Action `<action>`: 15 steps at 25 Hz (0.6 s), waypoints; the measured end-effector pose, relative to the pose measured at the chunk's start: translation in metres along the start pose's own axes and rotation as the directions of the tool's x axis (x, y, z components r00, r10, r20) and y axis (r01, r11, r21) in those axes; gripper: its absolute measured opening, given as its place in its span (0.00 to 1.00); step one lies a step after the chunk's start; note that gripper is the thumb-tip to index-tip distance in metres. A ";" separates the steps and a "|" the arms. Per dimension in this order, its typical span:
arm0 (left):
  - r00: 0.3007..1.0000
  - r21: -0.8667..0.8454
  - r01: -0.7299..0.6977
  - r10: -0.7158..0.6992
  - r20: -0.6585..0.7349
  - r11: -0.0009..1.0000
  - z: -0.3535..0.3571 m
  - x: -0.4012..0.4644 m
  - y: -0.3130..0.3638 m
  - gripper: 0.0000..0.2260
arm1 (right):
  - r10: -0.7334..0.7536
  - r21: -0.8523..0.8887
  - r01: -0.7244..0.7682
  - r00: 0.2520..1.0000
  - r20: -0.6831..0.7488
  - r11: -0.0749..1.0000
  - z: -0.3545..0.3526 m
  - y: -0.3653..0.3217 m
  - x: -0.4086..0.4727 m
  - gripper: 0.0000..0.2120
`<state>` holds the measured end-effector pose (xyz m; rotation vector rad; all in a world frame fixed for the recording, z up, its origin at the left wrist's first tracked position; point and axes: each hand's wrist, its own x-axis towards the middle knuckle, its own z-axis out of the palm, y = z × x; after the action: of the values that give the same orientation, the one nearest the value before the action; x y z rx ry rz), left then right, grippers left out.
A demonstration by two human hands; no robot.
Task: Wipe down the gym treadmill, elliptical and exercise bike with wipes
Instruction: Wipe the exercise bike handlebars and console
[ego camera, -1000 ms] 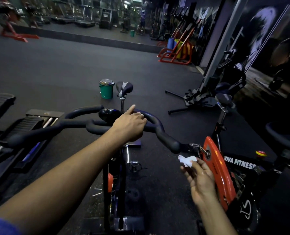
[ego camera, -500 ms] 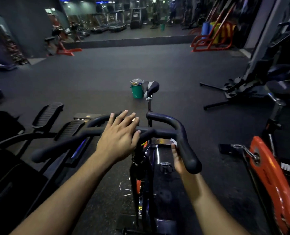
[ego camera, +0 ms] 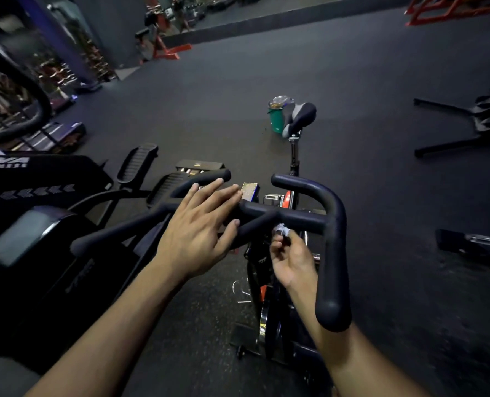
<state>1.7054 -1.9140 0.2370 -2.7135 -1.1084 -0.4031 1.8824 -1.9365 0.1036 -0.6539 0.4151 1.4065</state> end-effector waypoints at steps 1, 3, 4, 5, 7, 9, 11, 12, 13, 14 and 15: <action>1.000 0.008 0.000 0.000 0.006 1.000 -0.001 0.000 0.001 0.25 | 0.003 -0.008 -0.003 1.000 0.005 1.000 0.002 -0.001 -0.005 0.07; 1.000 0.026 0.005 -0.005 0.014 1.000 -0.003 0.000 0.002 0.25 | -0.014 0.030 0.013 1.000 0.007 0.999 -0.004 -0.010 -0.007 0.10; 1.000 0.028 0.013 -0.013 0.012 1.000 -0.004 0.000 0.003 0.25 | -0.028 0.085 0.026 0.999 0.021 0.996 -0.014 -0.015 -0.002 0.11; 1.000 0.023 0.022 -0.023 0.011 0.999 -0.004 0.000 0.005 0.25 | -0.037 0.170 0.022 0.996 0.086 0.985 -0.025 -0.021 0.000 0.09; 0.999 0.017 0.038 -0.038 0.008 0.999 -0.004 -0.001 0.008 0.25 | -0.106 0.317 0.036 0.972 0.208 0.948 -0.035 -0.029 -0.004 0.17; 0.999 0.021 0.054 -0.054 0.004 0.998 -0.004 -0.001 0.009 0.25 | -0.084 0.239 0.017 0.958 0.276 0.971 -0.046 -0.043 -0.008 0.25; 0.998 0.013 0.058 -0.058 -0.001 0.998 -0.004 0.000 0.009 0.24 | 0.053 -0.018 -0.051 0.980 0.190 0.999 -0.054 -0.051 -0.006 0.09; 0.998 0.013 0.057 -0.057 -0.005 0.998 -0.003 0.000 0.009 0.24 | 0.048 0.001 -0.049 0.991 0.125 0.999 -0.054 -0.051 -0.005 0.01; 0.998 0.009 0.060 -0.060 -0.009 0.998 -0.003 -0.001 0.008 0.24 | 0.080 0.073 -0.087 0.992 0.096 0.994 -0.049 -0.045 -0.001 0.06; 0.998 0.006 0.059 -0.059 -0.011 0.998 -0.003 -0.001 0.008 0.24 | 0.104 0.094 -0.113 0.990 0.093 0.989 -0.044 -0.037 0.007 0.08; 0.998 0.006 0.060 -0.060 -0.012 0.998 -0.003 -0.002 0.008 0.24 | 0.108 0.064 -0.116 0.988 0.111 0.991 -0.037 -0.028 0.014 0.09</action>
<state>1.7098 -1.9218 0.2387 -2.6740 -1.1885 -0.4229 1.9164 -1.9501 0.0719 -0.5019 0.4190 1.5195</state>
